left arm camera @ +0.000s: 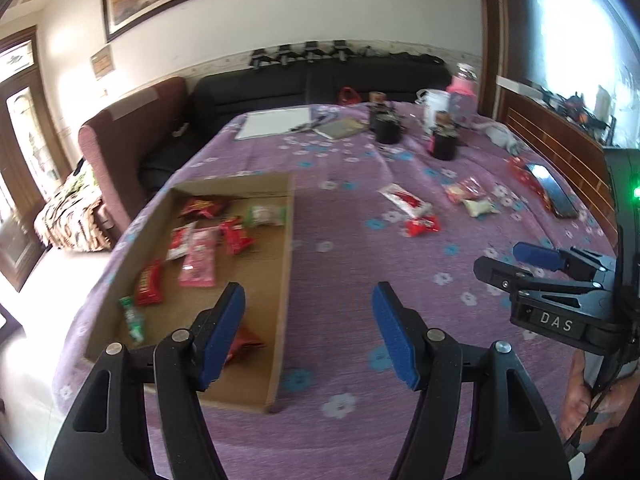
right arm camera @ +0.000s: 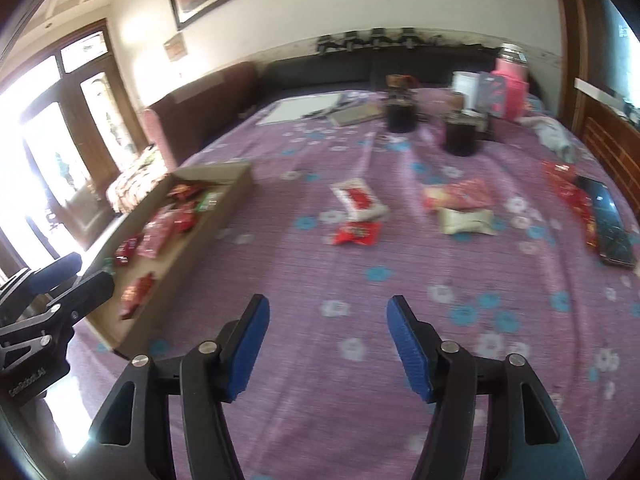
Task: Organize snacks
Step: 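Move both tools back over the remaining snacks on the table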
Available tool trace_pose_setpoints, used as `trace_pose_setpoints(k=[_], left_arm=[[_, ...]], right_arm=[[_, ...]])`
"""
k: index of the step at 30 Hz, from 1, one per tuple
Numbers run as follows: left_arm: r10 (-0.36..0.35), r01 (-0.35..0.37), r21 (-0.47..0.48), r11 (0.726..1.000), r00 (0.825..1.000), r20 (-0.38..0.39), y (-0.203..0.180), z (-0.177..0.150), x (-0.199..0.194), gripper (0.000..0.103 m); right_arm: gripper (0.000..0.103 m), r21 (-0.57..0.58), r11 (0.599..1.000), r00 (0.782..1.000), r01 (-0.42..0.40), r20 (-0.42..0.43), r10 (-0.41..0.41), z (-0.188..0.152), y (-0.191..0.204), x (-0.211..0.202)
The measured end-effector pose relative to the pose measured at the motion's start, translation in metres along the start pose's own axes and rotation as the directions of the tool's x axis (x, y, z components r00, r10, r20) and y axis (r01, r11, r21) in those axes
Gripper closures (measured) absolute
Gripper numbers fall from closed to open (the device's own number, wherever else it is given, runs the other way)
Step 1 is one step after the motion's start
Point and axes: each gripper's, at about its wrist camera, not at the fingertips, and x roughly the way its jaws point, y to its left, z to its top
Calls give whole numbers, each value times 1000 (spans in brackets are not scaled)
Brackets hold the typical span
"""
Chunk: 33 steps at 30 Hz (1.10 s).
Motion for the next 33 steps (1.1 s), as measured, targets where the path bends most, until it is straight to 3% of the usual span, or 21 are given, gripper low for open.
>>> trace_pose_setpoints(k=[5, 15, 22, 27, 33], left_arm=[[-39, 41, 42, 998, 999, -38, -28, 3, 18, 37], [-98, 104, 34, 994, 985, -140, -53, 15, 65, 38], [-228, 218, -71, 973, 954, -196, -44, 35, 86, 38], [-310, 274, -177, 945, 924, -224, -26, 57, 102, 38], [-355, 287, -271, 919, 901, -250, -13, 78, 125, 38]], right_arm=[[32, 23, 997, 997, 74, -23, -74, -3, -26, 11], [32, 64, 992, 993, 109, -43, -106, 3, -62, 19], [32, 152, 977, 989, 148, -40, -144, 20, -110, 14], [32, 253, 960, 993, 117, -43, -110, 42, -145, 26], [32, 308, 945, 993, 109, -83, -87, 66, -156, 66]])
